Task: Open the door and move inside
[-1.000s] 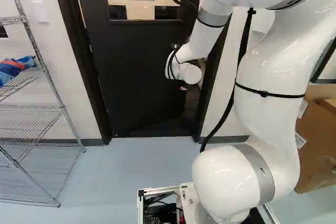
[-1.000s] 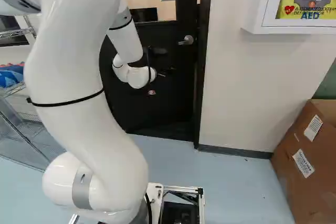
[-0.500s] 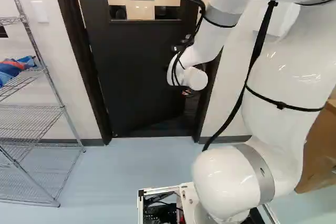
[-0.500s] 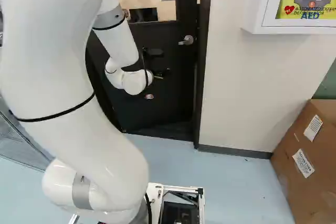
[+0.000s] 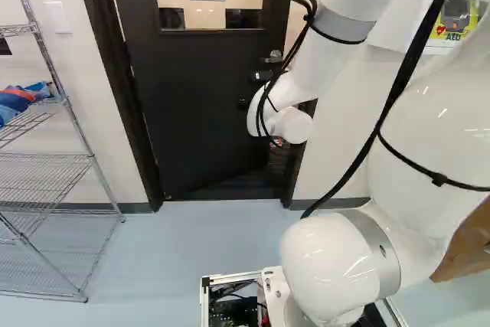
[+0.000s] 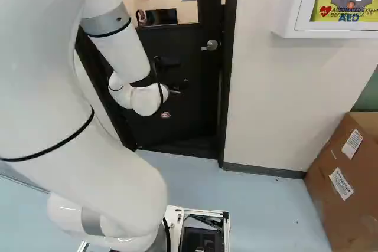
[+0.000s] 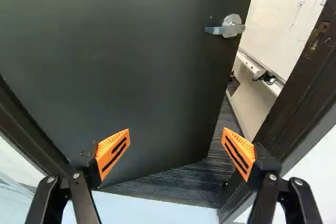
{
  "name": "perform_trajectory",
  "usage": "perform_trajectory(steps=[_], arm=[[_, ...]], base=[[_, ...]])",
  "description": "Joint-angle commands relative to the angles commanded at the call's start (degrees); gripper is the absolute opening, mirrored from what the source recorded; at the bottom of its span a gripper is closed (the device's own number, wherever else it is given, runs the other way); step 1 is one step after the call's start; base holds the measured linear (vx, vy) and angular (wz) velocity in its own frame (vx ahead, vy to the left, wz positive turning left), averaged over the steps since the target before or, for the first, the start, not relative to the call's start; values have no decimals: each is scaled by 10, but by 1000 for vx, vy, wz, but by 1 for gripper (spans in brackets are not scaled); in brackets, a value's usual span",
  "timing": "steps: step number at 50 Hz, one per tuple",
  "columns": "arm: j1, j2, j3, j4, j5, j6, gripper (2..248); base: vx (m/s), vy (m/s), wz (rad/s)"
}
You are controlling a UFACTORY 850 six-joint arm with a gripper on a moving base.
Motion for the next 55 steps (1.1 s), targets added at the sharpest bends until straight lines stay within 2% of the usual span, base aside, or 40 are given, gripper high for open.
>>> perform_trajectory(steps=[31,55], arm=[[4,101,94,0,0,0,247],[4,108,100,0,0,0,247]], base=[[0,0,0],[0,0,0]])
